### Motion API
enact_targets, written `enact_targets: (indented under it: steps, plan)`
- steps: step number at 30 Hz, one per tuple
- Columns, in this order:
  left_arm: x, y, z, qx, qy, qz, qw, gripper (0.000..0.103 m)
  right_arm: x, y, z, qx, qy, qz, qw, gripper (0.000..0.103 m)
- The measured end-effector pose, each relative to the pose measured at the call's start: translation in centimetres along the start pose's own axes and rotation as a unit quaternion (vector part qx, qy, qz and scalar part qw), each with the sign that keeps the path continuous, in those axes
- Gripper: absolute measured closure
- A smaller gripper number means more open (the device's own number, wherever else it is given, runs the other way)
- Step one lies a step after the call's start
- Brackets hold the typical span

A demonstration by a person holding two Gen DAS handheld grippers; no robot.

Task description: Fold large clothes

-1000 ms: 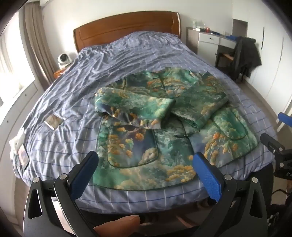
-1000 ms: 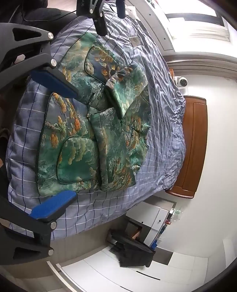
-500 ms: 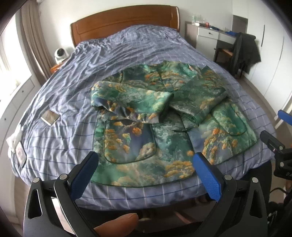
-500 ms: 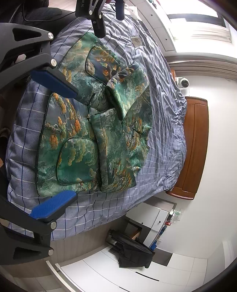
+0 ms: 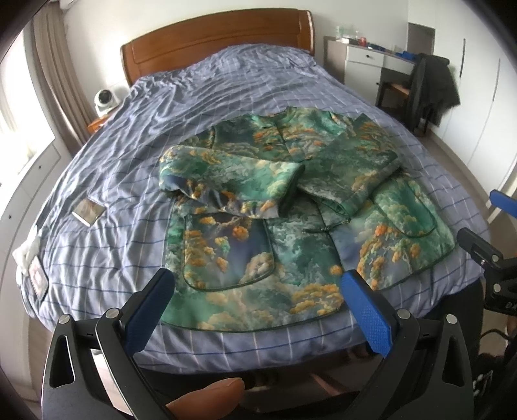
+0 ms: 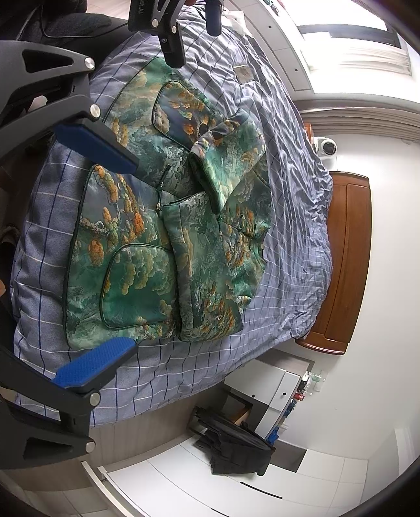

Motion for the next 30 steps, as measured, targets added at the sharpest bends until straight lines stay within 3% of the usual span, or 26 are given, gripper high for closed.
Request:
enact_targets:
  steps: [30]
  plan:
    - [0.01,0.04,-0.09,0.004,-0.001,0.002,1.0000,0.000,0.01,0.07,0.15,-0.001,0.000,0.002,1.000,0.000]
Point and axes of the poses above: each gripper's, at about its wrist camera, not at the fingertips, and x roughly the way its jaws point, z to its left, y to its underside, the point moved 5 cm from there along x, roughly the way its jaws point, and after that the axes turned 1 degree about z, right-handed, at the moved point
